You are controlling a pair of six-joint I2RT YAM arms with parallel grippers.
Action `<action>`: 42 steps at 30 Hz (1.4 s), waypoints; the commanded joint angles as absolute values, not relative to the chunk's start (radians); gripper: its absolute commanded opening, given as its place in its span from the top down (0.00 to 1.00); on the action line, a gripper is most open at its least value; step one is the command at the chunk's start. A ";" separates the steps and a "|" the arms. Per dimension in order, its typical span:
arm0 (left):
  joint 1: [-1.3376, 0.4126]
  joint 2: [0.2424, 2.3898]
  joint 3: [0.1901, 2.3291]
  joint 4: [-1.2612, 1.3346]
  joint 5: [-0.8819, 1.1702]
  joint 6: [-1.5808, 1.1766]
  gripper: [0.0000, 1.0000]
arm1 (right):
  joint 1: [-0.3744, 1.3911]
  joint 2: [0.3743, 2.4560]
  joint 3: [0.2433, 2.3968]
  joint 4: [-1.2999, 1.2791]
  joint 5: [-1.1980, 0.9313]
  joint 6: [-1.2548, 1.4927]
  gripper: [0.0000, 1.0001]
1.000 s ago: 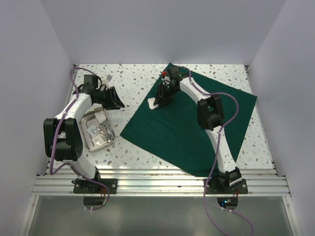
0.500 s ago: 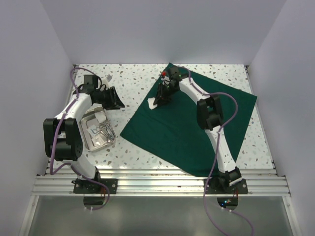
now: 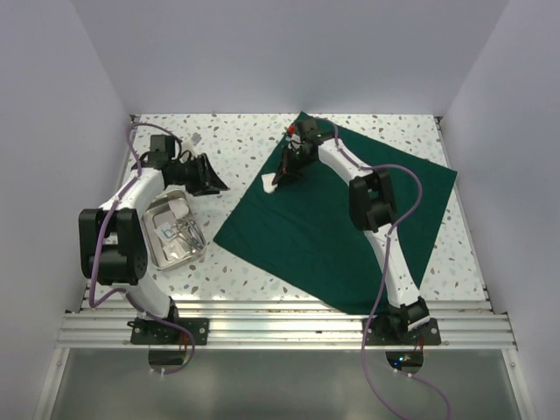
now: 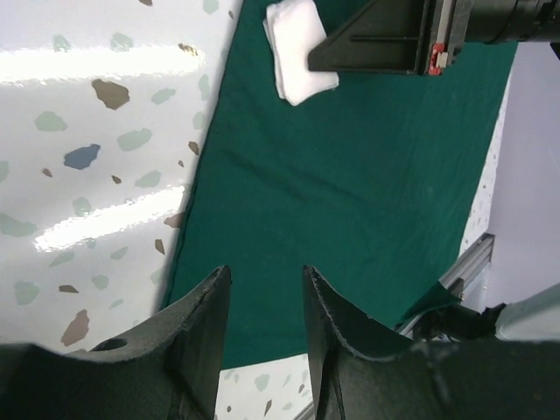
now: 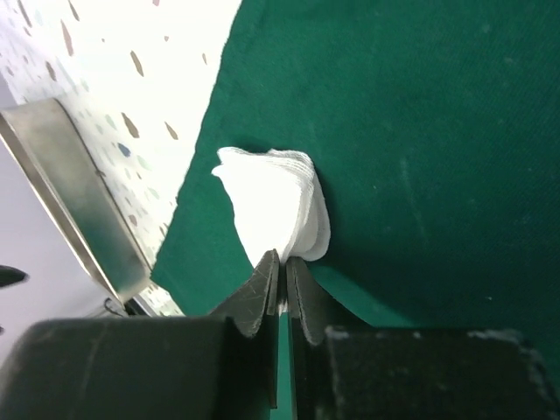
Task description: Prepare the surgical pack
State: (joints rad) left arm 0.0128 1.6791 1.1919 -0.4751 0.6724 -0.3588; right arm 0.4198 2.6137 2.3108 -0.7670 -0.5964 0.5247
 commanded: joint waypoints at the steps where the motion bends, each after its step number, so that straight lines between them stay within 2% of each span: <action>1: 0.015 1.697 1.148 -0.367 0.785 -0.432 0.57 | 0.416 2.589 2.309 -0.709 -0.640 0.586 1.00; 8: 0.015 1.701 1.055 -0.142 0.891 -0.658 0.56 | 0.391 2.473 2.200 -0.632 -0.719 0.703 1.00; 11: 0.009 1.703 1.022 -0.054 0.923 -0.748 0.49 | 0.391 2.399 2.143 -0.621 -0.733 0.713 1.00; 16: 0.008 1.703 0.988 0.051 0.959 -0.848 0.45 | 0.393 2.255 2.043 -0.609 -0.749 0.723 1.00; 19: -0.020 1.709 0.988 0.086 0.979 -0.896 0.40 | 0.391 2.192 1.999 -0.598 -0.770 0.733 1.00; 34: -0.101 1.738 0.825 0.765 1.006 -1.561 0.33 | 0.462 2.040 1.870 -0.545 -0.801 0.750 1.00; 42: -0.123 1.743 0.799 0.720 1.005 -1.572 0.31 | 0.503 2.022 1.850 -0.523 -0.792 0.767 1.00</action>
